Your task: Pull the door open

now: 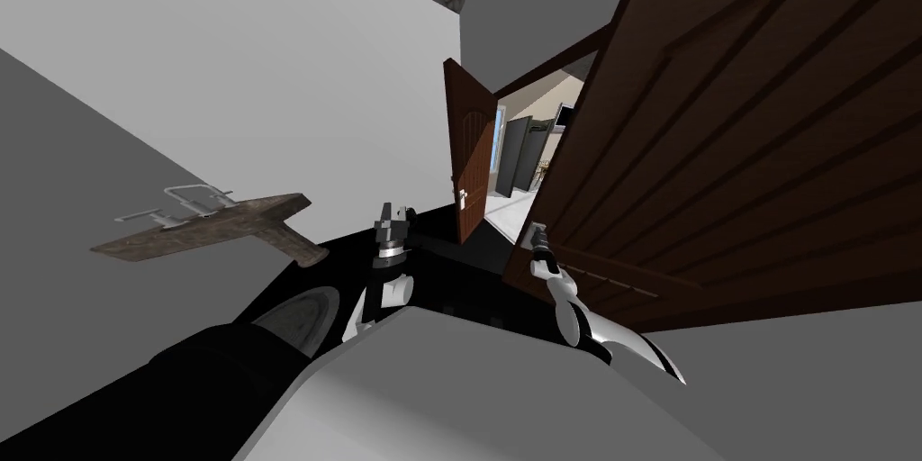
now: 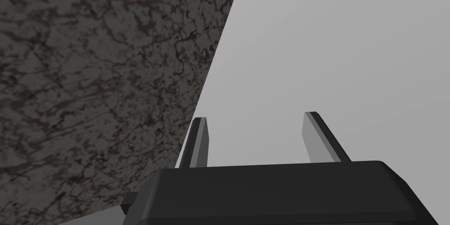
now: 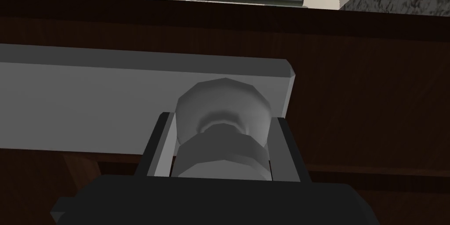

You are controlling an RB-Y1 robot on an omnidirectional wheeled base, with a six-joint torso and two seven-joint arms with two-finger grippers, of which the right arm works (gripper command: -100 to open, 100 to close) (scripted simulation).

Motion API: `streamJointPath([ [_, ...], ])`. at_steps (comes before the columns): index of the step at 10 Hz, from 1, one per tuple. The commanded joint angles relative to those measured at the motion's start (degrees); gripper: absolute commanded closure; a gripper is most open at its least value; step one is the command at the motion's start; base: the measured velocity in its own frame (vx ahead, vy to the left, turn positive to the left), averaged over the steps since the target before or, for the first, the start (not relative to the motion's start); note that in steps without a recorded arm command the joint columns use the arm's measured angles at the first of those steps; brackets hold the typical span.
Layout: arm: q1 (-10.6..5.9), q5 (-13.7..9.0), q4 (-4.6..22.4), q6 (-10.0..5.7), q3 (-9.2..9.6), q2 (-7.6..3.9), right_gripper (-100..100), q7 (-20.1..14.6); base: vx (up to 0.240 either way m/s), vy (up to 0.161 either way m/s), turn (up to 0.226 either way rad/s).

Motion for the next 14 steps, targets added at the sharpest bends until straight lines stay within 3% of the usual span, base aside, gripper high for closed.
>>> streamJointPath([
  [1, -0.50, 0.27, 1.10, -0.75, 0.92, -0.39, 100, -0.85, -0.130, -0.022, 0.056],
  [14, -1.09, 2.43, 2.39, -1.90, 6.82, -0.94, 100, -5.97, -0.180, -0.066, 0.082],
])
